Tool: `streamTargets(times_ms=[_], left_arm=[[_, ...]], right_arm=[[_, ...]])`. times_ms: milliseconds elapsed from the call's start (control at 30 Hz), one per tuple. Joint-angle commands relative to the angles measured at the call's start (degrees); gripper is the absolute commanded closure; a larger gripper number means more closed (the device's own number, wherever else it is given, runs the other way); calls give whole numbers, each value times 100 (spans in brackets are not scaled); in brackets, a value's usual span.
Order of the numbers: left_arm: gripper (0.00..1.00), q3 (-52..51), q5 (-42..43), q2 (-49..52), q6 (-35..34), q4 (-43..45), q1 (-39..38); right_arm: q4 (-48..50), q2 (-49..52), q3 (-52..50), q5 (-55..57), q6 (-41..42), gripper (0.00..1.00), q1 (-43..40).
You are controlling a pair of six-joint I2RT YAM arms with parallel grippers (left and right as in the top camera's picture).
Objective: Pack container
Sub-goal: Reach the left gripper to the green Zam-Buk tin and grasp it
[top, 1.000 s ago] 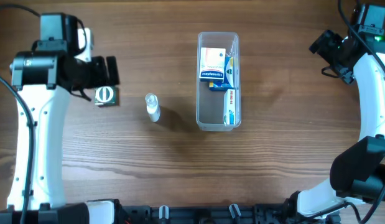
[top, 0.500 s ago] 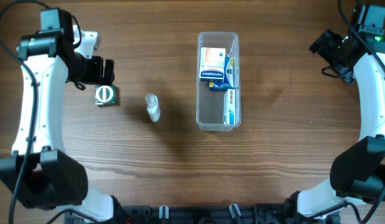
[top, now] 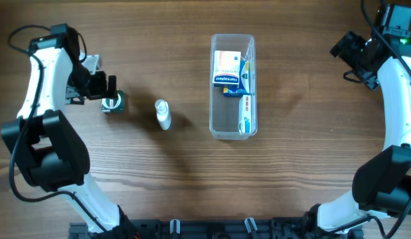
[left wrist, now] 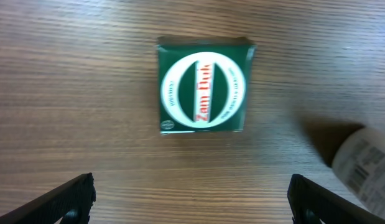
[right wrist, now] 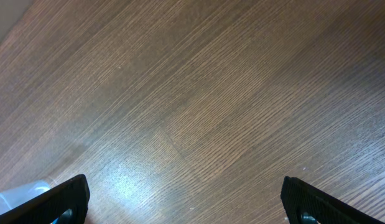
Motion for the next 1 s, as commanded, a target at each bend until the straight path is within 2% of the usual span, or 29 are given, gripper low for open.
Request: streamTargets(times_ms=[0, 367, 467, 867, 967], left_arm=[[0, 57, -140, 94, -94, 50, -55], [0, 57, -28, 612, -144, 317, -151], [0, 57, 273, 693, -142, 518, -151], [0, 57, -31, 715, -142, 682, -334], [0, 57, -94, 715, -334, 780, -330]], right_arm=[[13, 13, 4, -33, 68, 0, -9], [11, 13, 4, -33, 68, 0, -9], [13, 13, 4, -33, 66, 0, -9], [11, 13, 4, -33, 66, 0, -9], [13, 13, 4, -33, 68, 0, -9]])
